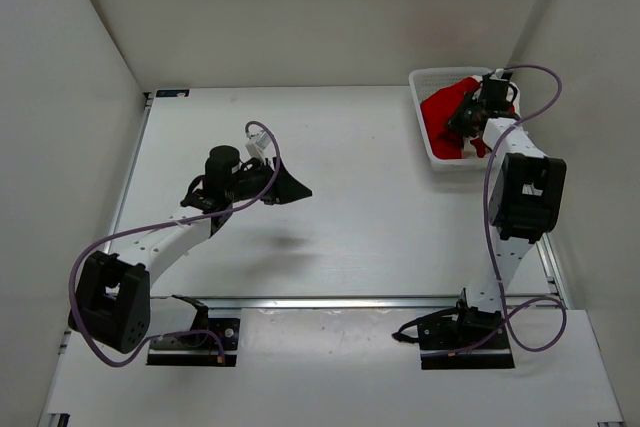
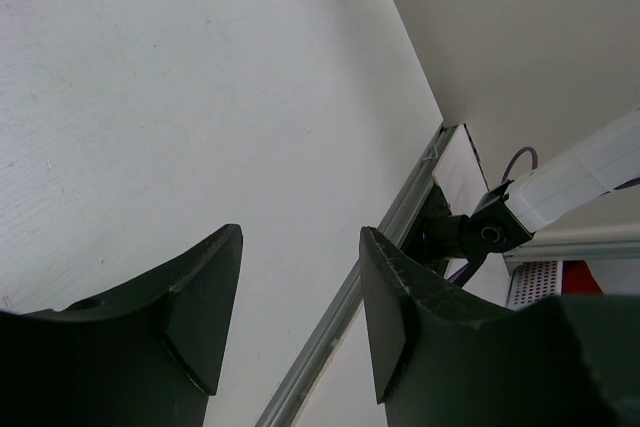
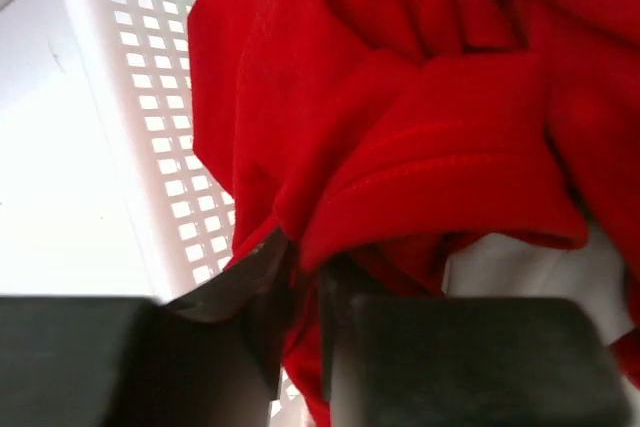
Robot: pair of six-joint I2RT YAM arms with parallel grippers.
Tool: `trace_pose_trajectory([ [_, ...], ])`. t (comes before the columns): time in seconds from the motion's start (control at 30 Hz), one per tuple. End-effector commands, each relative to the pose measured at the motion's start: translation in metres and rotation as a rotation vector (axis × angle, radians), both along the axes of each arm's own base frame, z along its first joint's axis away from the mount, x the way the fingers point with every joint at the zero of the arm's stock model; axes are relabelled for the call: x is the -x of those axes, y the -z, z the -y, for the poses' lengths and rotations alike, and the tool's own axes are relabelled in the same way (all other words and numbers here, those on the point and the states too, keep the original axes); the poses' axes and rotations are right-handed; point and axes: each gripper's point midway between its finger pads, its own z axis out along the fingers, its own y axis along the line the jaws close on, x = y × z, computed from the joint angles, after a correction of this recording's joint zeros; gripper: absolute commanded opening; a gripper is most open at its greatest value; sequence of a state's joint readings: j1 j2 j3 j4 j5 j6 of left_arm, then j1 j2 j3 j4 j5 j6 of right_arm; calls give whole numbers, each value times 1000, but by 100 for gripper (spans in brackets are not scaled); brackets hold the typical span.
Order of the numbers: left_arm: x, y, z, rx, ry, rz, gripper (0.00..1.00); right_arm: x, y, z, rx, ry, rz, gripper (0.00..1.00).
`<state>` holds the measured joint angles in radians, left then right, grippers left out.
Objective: Fold and stack the t-shirts
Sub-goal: Grab crumpled tshirt from bin with the right arm, then move the tshirt to the center of the board
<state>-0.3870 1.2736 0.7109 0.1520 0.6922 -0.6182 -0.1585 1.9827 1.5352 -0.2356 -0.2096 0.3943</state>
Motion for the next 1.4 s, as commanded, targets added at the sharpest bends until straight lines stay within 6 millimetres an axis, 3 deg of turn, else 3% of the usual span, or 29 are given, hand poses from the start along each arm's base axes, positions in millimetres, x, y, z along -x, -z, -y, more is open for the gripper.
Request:
trace_pose_trajectory([
  [0.0,-1,-4,0,13,3,24,61,-10,-40,-2,-18,-5,113,12],
  [0.07,-1,-3,2,16,8,21,60,-8,-60,0,3,6,163,9],
  [0.2,1,0,3,8,16,15,58,4,-122,-7,74,4,291,0],
  [0.23,1,-5,5,12,20,29,58,8,-128,-7,88,5,304,0],
  [0.3,1,-10,5,7,18,51,58,23,-175,-12,117,1,400,0],
  [0.53,3,-20,4,23,9,53,57,80,-289,-40,153,-69,631,0],
  [0.57,-1,-23,1,28,-8,61,57,87,-299,-51,147,-100,650,0],
  [0.63,-5,-25,-5,41,-50,42,57,112,-345,-76,132,-168,751,0],
  [0.67,-11,-25,-12,45,-84,37,56,119,-357,-97,104,-229,781,0],
  [0.77,-18,-20,-25,86,-162,-26,56,165,-418,-153,33,-384,936,0],
  [0.8,-22,-20,-28,97,-178,-27,57,177,-428,-171,12,-435,959,0],
  [0.87,-25,-12,-36,115,-225,-69,56,208,-468,-195,-19,-503,1059,0],
  [0.9,-29,-11,-40,121,-245,-71,56,220,-476,-212,-28,-547,1085,0],
  [0.97,-30,-2,-47,138,-275,-103,56,253,-514,-228,-41,-580,1184,0],
  [1.03,-29,3,-52,149,-291,-124,56,281,-535,-246,-67,-630,1247,0],
  [1.07,-33,-1,-56,153,-311,-109,56,290,-547,-245,-70,-636,1286,0],
  [1.17,-36,-2,-67,149,-350,-102,56,307,-568,-248,-131,-676,1336,0],
  [1.23,-40,-5,-78,156,-395,-100,56,307,-573,-244,-193,-720,1343,0],
  [1.3,-47,-9,-94,158,-452,-93,56,290,-545,-244,-265,-766,1254,0],
  [1.33,-50,-9,-101,153,-471,-94,56,294,-549,-233,-279,-731,1276,0],
  [1.37,-54,-9,-107,144,-493,-91,56,274,-511,-234,-280,-709,1187,0],
])
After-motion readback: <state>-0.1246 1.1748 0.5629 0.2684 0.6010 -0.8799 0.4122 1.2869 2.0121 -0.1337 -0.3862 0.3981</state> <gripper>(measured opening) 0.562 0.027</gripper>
